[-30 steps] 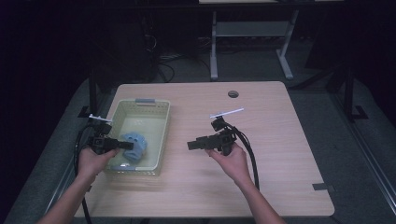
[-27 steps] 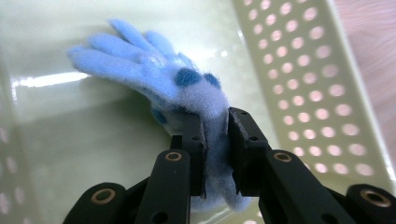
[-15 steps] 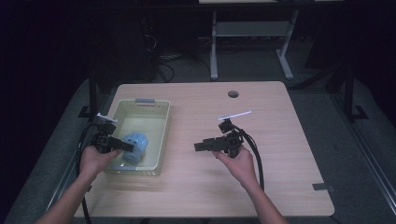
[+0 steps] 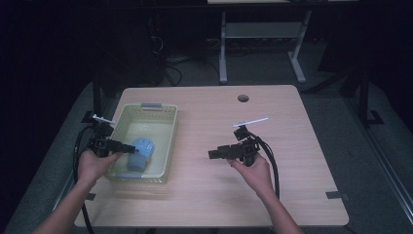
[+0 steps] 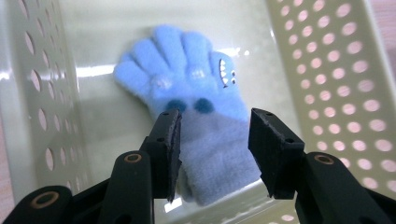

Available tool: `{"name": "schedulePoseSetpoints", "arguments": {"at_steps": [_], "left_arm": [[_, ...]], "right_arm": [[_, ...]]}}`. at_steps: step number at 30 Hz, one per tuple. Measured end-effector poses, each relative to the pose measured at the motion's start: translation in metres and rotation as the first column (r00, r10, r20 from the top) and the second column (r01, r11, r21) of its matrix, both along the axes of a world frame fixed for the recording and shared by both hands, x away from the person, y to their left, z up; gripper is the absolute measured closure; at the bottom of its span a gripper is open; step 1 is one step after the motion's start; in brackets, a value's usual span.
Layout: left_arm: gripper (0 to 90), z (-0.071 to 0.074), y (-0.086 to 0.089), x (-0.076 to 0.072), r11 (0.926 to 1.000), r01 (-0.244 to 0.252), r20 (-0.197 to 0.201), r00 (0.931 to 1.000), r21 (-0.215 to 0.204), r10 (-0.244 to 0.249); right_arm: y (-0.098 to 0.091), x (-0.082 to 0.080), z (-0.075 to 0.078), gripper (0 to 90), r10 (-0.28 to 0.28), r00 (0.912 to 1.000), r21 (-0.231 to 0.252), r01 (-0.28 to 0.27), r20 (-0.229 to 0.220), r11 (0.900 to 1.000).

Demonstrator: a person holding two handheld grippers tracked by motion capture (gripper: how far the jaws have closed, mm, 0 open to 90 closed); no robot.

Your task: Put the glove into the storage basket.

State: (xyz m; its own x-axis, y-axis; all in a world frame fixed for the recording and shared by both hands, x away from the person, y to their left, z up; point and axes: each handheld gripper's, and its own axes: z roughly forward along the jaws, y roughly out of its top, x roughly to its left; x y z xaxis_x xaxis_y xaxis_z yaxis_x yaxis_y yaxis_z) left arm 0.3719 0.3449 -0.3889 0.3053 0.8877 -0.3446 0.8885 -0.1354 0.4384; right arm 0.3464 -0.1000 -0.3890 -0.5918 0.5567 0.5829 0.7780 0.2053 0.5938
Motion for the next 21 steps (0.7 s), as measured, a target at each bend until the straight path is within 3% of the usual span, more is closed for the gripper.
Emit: {"name": "schedulePoseSetpoints", "arguments": {"at_steps": [21], "left_arm": [[46.6,0.014,-0.015,-0.001,0.9968,0.031,0.088,0.9958,-0.073,-0.024]], "right_arm": [[-0.028,-0.003,-0.012,36.1,-0.043,0.9989,-0.017,0.043,-0.018,0.9989]]}}
